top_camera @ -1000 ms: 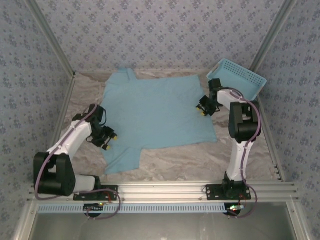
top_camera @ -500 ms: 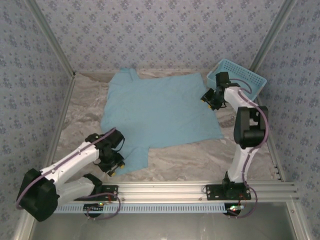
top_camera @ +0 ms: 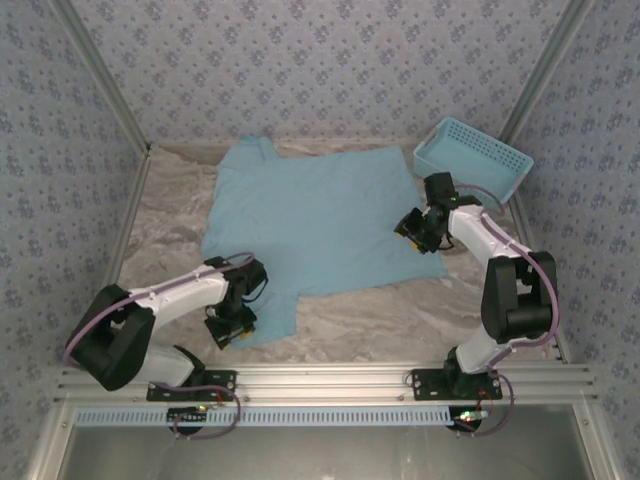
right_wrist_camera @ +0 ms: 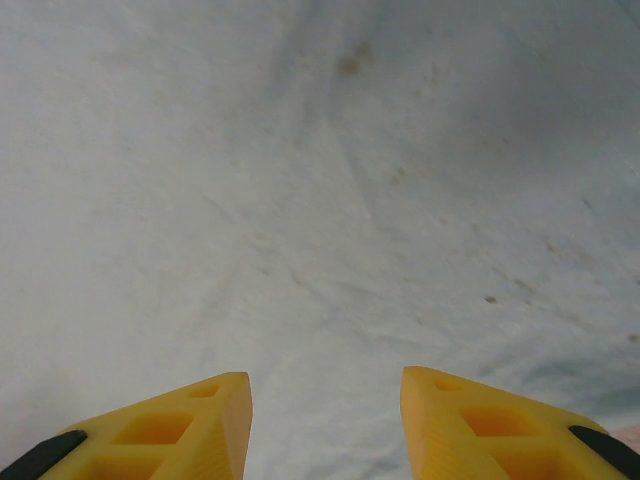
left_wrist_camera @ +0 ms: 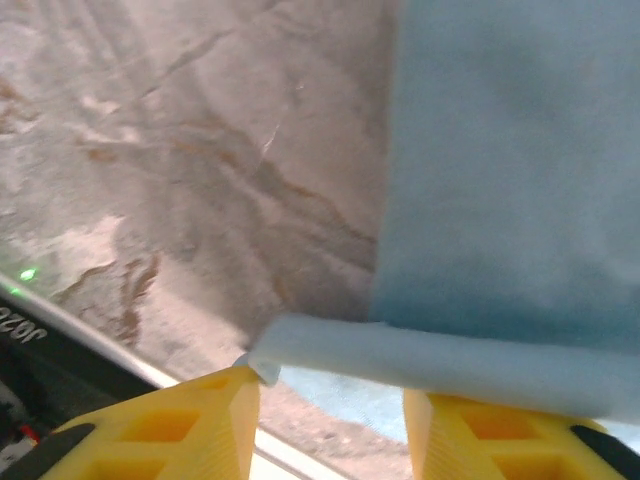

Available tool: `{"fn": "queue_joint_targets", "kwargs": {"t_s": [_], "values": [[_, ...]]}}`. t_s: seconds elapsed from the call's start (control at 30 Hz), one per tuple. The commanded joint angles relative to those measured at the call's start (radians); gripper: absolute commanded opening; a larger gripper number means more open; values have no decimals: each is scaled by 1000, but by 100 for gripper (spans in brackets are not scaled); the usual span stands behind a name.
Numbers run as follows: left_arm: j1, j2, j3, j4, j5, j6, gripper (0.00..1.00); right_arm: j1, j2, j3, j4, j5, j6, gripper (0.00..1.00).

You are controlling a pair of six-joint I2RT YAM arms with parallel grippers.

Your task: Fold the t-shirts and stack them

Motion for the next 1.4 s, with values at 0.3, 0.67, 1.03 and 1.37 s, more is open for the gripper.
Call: {"fn": "queue_joint_targets", "kwargs": {"t_s": [0.3, 0.67, 1.03, 1.37], "values": [[-9, 87, 8, 60, 5, 42, 0, -31, -72, -33, -99, 44, 10, 46], [26, -75, 121, -117, -47, 41, 0, -197, -91, -148, -130, 94, 25, 51], [105, -146, 65, -60, 19, 54, 0, -259, -6, -199, -80, 107, -27, 50], [107, -210, 65, -98, 26, 0, 0, -275, 22, -227, -32, 99, -24, 32]]}}
